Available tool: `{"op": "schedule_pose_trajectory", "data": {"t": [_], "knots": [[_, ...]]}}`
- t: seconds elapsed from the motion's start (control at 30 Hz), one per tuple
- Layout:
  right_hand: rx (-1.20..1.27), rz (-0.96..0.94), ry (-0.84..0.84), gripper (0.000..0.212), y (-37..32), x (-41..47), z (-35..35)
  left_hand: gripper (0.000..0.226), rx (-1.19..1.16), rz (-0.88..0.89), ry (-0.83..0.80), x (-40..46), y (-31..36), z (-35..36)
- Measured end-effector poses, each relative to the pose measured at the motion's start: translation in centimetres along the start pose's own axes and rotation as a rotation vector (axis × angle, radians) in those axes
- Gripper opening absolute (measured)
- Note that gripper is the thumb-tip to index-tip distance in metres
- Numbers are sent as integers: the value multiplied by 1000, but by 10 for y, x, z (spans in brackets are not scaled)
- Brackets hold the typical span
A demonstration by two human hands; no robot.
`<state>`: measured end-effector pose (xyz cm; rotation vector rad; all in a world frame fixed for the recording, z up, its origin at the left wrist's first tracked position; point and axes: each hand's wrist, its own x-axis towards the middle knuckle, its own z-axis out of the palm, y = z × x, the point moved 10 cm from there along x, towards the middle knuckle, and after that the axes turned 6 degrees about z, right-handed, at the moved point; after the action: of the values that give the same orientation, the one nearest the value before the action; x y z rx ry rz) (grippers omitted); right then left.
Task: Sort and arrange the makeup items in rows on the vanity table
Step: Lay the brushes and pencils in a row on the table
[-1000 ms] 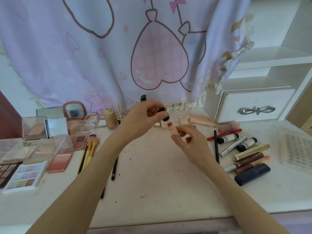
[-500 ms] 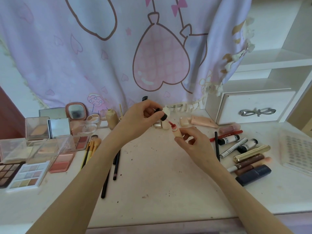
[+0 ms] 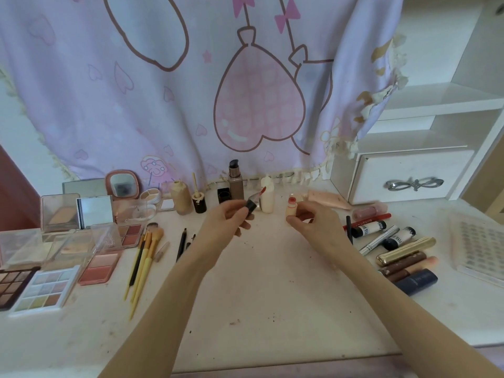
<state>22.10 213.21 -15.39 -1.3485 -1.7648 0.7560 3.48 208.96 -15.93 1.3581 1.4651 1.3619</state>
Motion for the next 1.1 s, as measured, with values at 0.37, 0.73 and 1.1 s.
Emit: {"op": "schedule_pose_trajectory", "data": {"t": [0.37,0.73,1.1], "knots": [[-232,27,-148,35,4,23,25,22,522,50,109,12,-25,28],[-323,62,-155,38,11,31,33,24,795,77,98,25,-23,37],[-415,23,-164,22,7,30,29,39,753,90,118,21,-24,33]]}}
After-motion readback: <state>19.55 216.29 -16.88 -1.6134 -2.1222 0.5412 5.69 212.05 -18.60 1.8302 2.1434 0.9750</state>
